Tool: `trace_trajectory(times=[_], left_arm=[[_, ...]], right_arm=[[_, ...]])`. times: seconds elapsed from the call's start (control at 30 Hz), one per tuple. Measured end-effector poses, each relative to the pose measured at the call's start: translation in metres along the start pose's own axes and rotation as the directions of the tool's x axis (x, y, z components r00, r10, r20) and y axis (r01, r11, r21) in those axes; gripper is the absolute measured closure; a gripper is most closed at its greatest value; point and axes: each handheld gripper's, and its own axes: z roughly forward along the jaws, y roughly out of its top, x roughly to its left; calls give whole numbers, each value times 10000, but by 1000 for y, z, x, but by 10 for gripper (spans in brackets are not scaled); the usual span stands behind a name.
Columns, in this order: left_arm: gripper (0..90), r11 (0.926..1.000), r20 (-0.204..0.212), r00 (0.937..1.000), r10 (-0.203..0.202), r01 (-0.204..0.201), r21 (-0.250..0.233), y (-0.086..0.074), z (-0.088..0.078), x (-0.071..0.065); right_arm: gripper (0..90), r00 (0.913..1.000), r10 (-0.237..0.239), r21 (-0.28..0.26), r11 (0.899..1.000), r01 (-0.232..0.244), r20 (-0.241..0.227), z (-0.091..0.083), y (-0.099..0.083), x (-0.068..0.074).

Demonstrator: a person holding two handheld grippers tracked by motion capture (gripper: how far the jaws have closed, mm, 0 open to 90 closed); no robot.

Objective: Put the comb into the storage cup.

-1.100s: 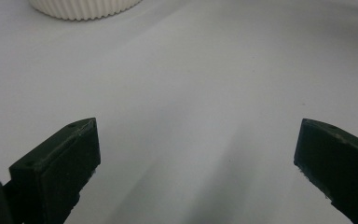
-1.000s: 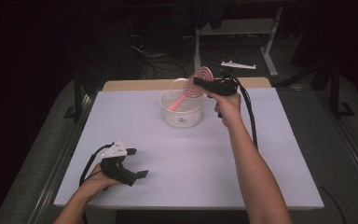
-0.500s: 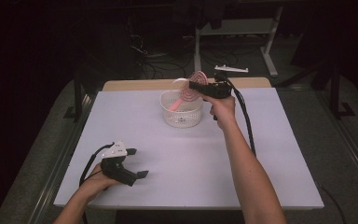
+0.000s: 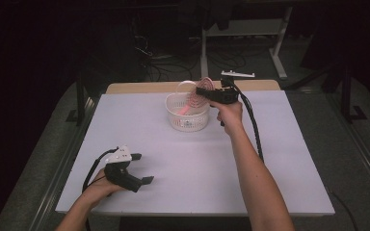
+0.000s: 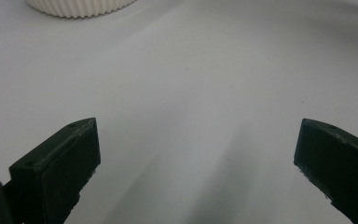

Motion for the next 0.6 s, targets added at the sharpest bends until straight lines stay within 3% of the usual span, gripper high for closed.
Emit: trace_trajectory(times=[0.6], left_arm=[[5, 10000, 39, 10000, 3, -3, 32, 0, 1, 0]], right_arm=[[606, 9983, 516, 38, 9987, -517, 256, -1, -6, -18]])
